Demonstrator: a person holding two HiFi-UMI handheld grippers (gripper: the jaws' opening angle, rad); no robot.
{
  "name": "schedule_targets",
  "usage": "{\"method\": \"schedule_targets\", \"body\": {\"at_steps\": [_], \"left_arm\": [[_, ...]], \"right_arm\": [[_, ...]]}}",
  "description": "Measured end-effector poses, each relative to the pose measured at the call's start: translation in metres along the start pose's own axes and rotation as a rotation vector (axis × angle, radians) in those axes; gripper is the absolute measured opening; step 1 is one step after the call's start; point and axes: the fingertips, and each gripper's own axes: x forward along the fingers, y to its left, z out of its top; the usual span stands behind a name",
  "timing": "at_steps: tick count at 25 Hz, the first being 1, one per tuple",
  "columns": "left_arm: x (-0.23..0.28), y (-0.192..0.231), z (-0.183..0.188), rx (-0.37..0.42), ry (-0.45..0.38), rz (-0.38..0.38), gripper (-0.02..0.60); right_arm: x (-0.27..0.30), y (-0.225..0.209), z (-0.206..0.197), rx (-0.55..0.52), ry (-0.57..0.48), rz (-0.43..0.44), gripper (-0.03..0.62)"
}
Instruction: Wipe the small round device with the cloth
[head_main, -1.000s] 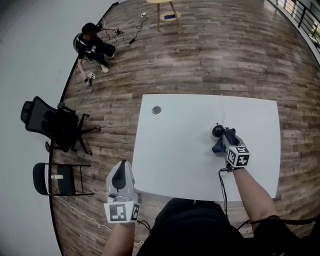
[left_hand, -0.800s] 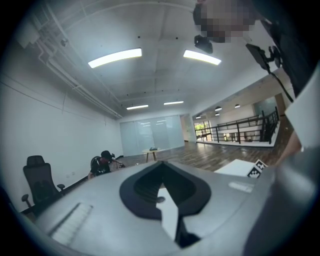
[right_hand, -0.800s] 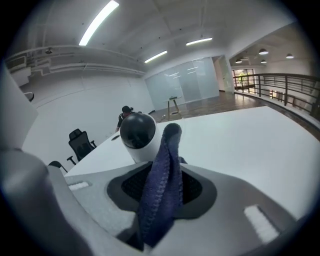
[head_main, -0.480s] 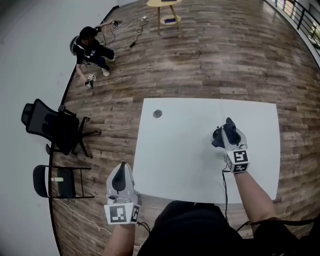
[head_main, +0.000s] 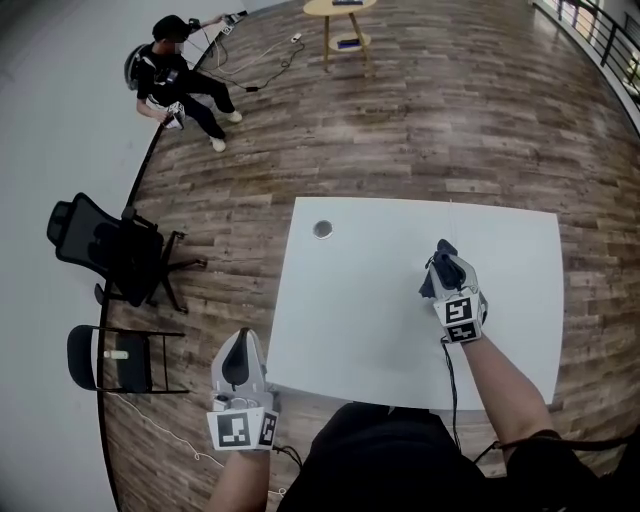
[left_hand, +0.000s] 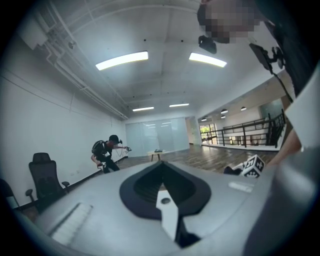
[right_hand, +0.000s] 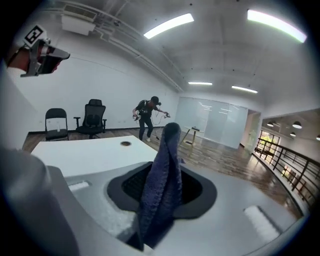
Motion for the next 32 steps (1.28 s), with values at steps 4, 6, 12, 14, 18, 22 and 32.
{"method": "schedule_targets", "body": {"at_steps": [4, 6, 12, 14, 18, 22, 32], "left_arm": [[0.0, -0.006, -0.003, -0.007, 0.003, -0.008, 0.006], [0.0, -0.01, -0.003, -0.007, 0.003, -0.011, 0.006], [-0.002, -0.013, -0.001, 0.006, 0.005, -0.01, 0.006], [-0.004, -0.012, 0.0, 0.011, 0.007, -0.008, 0.006], [-0.007, -0.009, -0.002, 0.01, 0.013, 0.002, 0.006], [-0.006, -0.007, -0.003, 0.004, 0.017, 0.008, 0.006], [0.001, -0.012, 0.005, 0.002, -0.005, -0.008, 0.006]], "right_arm": [[-0.001, 0.015, -0.003, -0.032, 0.004, 0.034, 0.119], [-0.002, 0.02, -0.004, -0.024, -0.002, 0.045, 0.118], [-0.001, 0.05, -0.013, -0.062, 0.03, 0.126, 0.118], [0.0, 0.055, -0.018, -0.026, 0.022, 0.136, 0.118], [0.0, 0.064, -0.03, 0.041, 0.033, 0.157, 0.118], [0.0, 0.074, -0.063, 0.129, 0.164, 0.197, 0.118], [0.002, -0.007, 0.017, 0.013, 0.074, -0.021, 0.119]]}}
